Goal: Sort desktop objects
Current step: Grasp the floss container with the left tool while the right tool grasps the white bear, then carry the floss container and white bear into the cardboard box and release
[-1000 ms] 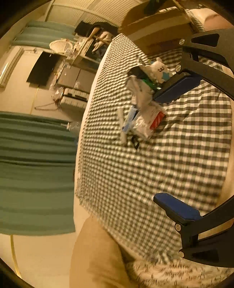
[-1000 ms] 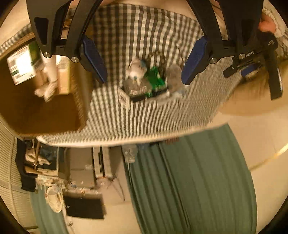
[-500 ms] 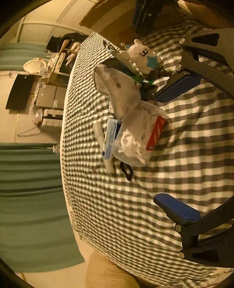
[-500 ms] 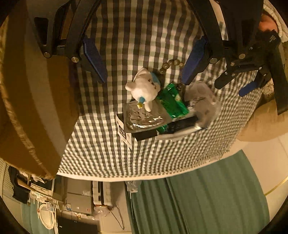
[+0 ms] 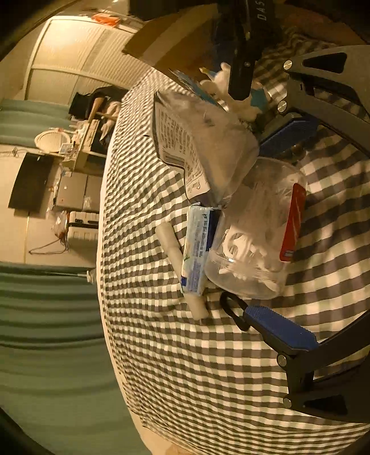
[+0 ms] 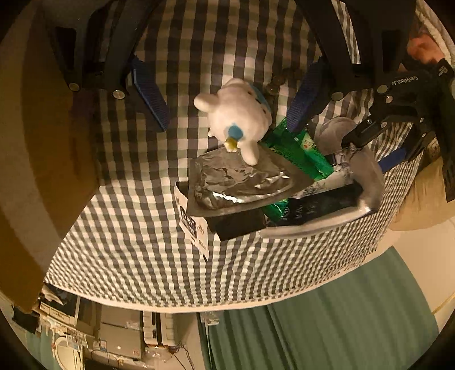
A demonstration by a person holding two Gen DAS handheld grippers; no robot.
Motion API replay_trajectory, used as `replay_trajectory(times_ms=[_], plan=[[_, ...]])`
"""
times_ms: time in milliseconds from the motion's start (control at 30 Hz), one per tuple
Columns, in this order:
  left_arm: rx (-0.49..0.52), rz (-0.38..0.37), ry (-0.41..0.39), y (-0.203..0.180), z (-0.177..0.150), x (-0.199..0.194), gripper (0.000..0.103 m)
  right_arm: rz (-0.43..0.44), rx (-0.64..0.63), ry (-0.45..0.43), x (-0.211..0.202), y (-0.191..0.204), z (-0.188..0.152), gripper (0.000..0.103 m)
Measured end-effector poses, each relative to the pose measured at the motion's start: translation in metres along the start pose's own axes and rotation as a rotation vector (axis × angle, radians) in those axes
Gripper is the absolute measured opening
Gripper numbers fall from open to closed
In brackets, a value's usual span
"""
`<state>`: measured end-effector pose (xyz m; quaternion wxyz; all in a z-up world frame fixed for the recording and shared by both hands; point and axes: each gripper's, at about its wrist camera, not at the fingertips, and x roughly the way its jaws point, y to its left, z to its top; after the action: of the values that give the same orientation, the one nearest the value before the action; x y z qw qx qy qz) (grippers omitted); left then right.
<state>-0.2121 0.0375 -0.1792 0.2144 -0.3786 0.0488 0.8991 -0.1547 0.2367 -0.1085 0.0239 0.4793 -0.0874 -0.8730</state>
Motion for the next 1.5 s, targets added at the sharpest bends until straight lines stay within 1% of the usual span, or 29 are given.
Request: replay_trajectory(times_ms=[33,100,133,167,200,233,267,300,367,400,533,667,733,800,867,933,967,1033,1067,1133,1167,1267,1367,1400,1500], plan=[[0.004,0.002,0.009,-0.002,0.002,0.009,0.103,-0.003,-0.003,0.005,0.002,0.000,0.000,0.084],[0.032,-0.015,0.031,-0.007,0.000,0.021,0.103,0.005,-0.001,0.013,0.005,0.000,0.001,0.081],[0.053,-0.008,0.038,-0.011,-0.002,0.026,0.103,0.009,-0.001,0.018,0.006,0.001,0.000,0.075],[0.078,0.009,0.044,-0.015,-0.002,0.030,0.103,0.012,0.001,0.020,0.007,0.001,0.000,0.064],[0.109,0.030,0.049,-0.019,-0.003,0.035,0.103,0.020,0.004,0.024,0.008,0.001,-0.001,0.058],[0.129,0.043,0.055,-0.023,-0.005,0.039,0.103,0.026,0.011,0.023,0.007,0.001,-0.001,0.048],[0.139,0.052,0.059,-0.024,-0.005,0.042,0.103,0.022,0.015,0.016,0.006,0.002,-0.001,0.044],[0.139,0.051,0.058,-0.026,-0.005,0.045,0.103,0.014,0.008,0.012,0.005,0.003,-0.001,0.044],[0.127,0.046,0.043,-0.026,-0.003,0.042,0.099,0.001,-0.011,0.003,0.002,0.006,-0.003,0.043],[0.116,0.047,0.031,-0.026,-0.002,0.039,0.093,0.001,-0.012,0.001,0.000,0.007,-0.004,0.043],[0.092,0.057,0.016,-0.022,-0.004,0.028,0.093,-0.002,-0.003,-0.012,-0.010,0.008,-0.008,0.043],[0.099,0.079,0.022,-0.024,-0.006,0.007,0.092,0.000,0.012,-0.018,-0.024,0.009,-0.015,0.043],[0.080,0.080,0.030,-0.026,-0.006,-0.005,0.090,0.005,0.016,-0.023,-0.033,0.008,-0.020,0.043],[0.048,0.079,0.026,-0.027,-0.010,-0.020,0.090,0.014,0.022,-0.045,-0.047,0.009,-0.023,0.043],[0.024,0.063,0.020,-0.027,-0.014,-0.034,0.090,0.020,0.025,-0.075,-0.060,0.009,-0.024,0.043],[0.029,0.064,0.014,-0.033,-0.017,-0.045,0.089,0.018,0.026,-0.095,-0.071,0.007,-0.027,0.043],[0.041,0.071,-0.004,-0.037,-0.017,-0.052,0.089,0.021,0.029,-0.106,-0.075,0.012,-0.028,0.043],[0.029,0.071,-0.041,-0.036,-0.019,-0.067,0.089,0.030,0.040,-0.124,-0.083,0.014,-0.033,0.043],[0.003,0.063,-0.060,-0.034,-0.019,-0.075,0.089,0.041,0.044,-0.138,-0.090,0.012,-0.036,0.043],[-0.080,0.035,-0.135,-0.030,-0.020,-0.099,0.089,0.056,0.047,-0.159,-0.103,0.012,-0.039,0.043],[-0.111,0.021,-0.159,-0.033,-0.020,-0.110,0.089,0.063,0.046,-0.174,-0.111,0.010,-0.041,0.043],[-0.129,0.031,-0.177,-0.045,-0.019,-0.130,0.089,0.083,0.037,-0.214,-0.133,0.009,-0.041,0.043],[-0.141,0.027,-0.168,-0.060,-0.013,-0.146,0.089,0.161,0.050,-0.248,-0.157,0.005,-0.042,0.043],[-0.142,0.026,-0.166,-0.066,-0.008,-0.152,0.089,0.174,0.055,-0.258,-0.164,0.003,-0.042,0.043],[-0.137,0.001,-0.181,-0.088,0.001,-0.173,0.089,0.188,0.054,-0.297,-0.190,-0.005,-0.041,0.043]])
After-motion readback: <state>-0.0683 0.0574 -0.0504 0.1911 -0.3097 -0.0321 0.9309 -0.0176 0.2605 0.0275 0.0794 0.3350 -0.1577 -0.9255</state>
